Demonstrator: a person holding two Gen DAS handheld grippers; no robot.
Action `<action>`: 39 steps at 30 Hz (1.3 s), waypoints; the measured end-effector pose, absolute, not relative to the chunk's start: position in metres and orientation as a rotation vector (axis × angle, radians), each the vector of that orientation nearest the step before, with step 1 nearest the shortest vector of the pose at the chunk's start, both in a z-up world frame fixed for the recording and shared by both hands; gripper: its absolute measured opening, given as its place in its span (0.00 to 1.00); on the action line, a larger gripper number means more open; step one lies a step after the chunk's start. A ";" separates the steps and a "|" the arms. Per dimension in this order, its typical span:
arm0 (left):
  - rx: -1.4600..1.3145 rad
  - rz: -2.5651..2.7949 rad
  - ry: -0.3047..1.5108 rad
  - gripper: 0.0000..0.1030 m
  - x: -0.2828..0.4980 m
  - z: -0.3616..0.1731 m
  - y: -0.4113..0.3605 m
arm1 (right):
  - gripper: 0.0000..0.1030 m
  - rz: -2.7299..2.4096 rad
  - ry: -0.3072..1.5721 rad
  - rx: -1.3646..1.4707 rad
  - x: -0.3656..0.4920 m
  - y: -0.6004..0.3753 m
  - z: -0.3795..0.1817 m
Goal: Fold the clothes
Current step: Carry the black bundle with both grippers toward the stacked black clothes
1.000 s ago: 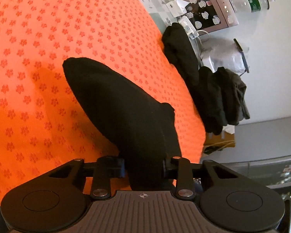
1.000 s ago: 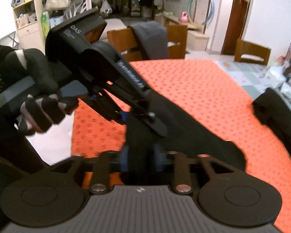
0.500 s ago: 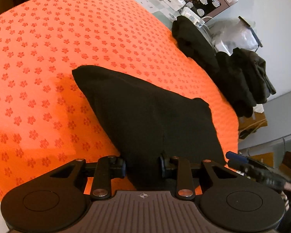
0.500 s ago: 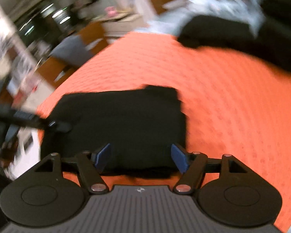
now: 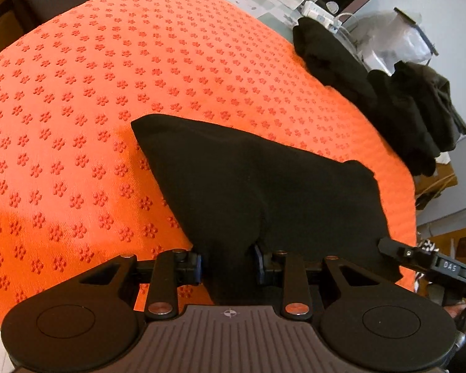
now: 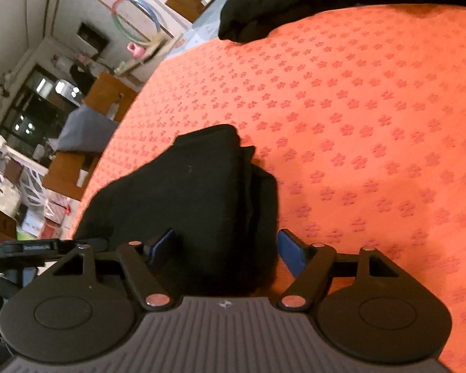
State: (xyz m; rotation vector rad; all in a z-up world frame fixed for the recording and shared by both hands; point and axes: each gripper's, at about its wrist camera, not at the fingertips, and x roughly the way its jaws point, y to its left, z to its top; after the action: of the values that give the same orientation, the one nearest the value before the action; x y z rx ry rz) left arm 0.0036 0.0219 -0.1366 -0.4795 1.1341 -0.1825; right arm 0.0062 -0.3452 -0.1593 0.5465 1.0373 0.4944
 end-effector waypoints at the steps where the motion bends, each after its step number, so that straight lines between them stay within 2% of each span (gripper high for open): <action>1: -0.481 -0.181 1.139 0.32 0.005 -0.138 0.022 | 0.70 0.487 1.031 0.563 0.005 -0.345 -0.162; 6: -0.482 -0.174 1.128 0.34 0.004 -0.140 0.020 | 0.66 0.446 1.002 0.638 0.001 -0.344 -0.172; 7: -0.487 -0.175 1.126 0.34 0.003 -0.141 0.021 | 0.59 0.449 0.993 0.648 0.000 -0.343 -0.172; 8: -0.494 -0.173 1.123 0.34 0.003 -0.142 0.021 | 0.34 0.455 0.984 0.658 -0.002 -0.342 -0.172; 11: -0.478 -0.181 1.104 0.30 0.001 -0.137 0.019 | 0.25 0.453 0.949 0.654 -0.006 -0.337 -0.166; 21: -0.449 -0.301 1.011 0.28 0.029 -0.089 0.034 | 0.22 0.365 0.823 0.649 -0.010 -0.316 -0.106; 30: -0.387 -0.455 0.962 0.28 0.112 -0.043 0.090 | 0.22 0.256 0.703 0.689 0.025 -0.269 -0.050; 39: -0.254 -0.566 0.973 0.28 0.231 -0.017 0.150 | 0.22 0.169 0.629 0.742 0.097 -0.192 -0.034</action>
State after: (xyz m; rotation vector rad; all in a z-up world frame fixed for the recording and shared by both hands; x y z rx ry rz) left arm 0.2309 0.1500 -0.0171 -0.2539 0.9729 -0.5663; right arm 0.0973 -0.1922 -0.0338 0.7423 0.6293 0.1693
